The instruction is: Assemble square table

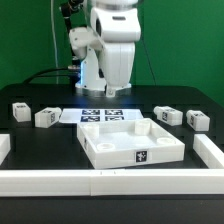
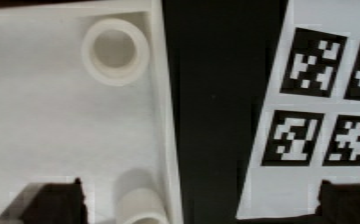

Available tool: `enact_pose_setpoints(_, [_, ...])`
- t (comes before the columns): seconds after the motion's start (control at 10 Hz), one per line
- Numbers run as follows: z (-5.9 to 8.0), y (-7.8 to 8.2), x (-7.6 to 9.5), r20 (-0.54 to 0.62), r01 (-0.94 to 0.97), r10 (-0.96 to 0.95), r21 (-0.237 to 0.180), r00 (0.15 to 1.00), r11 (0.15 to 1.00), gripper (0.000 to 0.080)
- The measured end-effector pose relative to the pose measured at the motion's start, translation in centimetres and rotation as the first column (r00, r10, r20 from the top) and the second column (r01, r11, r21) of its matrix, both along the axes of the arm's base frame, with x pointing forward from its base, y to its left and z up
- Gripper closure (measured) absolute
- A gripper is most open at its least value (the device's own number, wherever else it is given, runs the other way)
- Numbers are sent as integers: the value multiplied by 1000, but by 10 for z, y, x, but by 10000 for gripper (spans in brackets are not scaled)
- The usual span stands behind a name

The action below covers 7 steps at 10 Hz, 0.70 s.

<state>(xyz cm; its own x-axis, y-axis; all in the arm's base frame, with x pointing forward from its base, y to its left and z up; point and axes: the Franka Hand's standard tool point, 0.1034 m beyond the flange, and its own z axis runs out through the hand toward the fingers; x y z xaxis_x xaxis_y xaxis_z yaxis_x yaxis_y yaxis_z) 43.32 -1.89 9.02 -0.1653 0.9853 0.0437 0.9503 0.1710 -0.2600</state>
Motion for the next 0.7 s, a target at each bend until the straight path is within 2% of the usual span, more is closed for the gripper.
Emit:
enact_pose_setpoints(0.1, [-5,2,0,24,14,-15,31,1000,999,150])
enact_pose_setpoints(0.2, [-10,4,-4,-8,34,-34,40,999,999,150])
enact_pose_setpoints(0.3, [-12,9,-7,-77,40,-37,42,996,998,150])
enact_pose_setpoints(0.7, [-14,7,-5,-76,40,-37,41,996,998,150])
